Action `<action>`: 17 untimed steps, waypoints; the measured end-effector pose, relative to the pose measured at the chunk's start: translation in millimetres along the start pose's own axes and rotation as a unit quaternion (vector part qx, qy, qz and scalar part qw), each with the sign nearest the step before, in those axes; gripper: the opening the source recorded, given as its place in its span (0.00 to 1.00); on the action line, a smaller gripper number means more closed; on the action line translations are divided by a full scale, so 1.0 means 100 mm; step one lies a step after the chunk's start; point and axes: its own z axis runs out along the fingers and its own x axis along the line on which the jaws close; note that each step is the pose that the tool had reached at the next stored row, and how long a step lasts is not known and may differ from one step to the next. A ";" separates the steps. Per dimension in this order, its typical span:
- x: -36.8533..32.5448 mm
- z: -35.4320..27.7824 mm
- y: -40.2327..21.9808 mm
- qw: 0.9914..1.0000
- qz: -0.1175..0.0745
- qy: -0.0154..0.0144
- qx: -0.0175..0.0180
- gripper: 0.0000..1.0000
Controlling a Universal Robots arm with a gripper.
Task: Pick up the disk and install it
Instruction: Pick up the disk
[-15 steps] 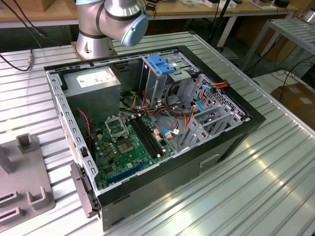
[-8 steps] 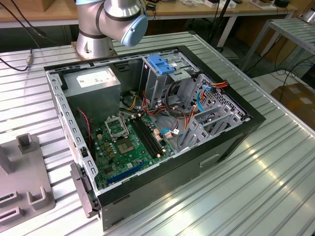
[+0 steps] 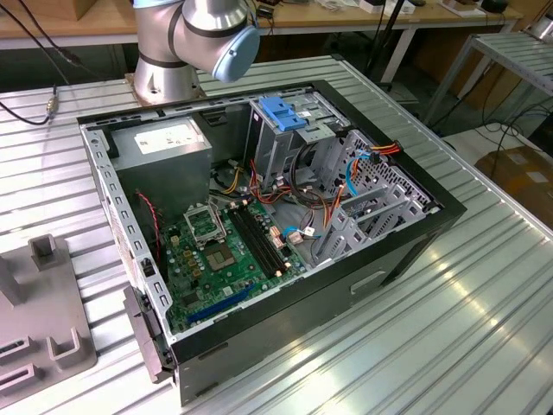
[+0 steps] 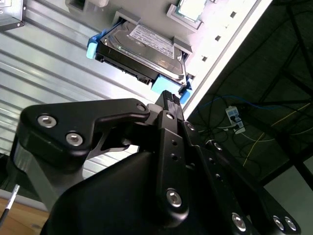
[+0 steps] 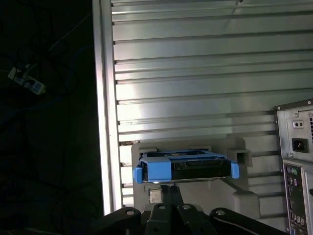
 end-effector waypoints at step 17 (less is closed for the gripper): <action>0.001 0.000 0.000 0.996 -0.086 0.004 -0.002 0.11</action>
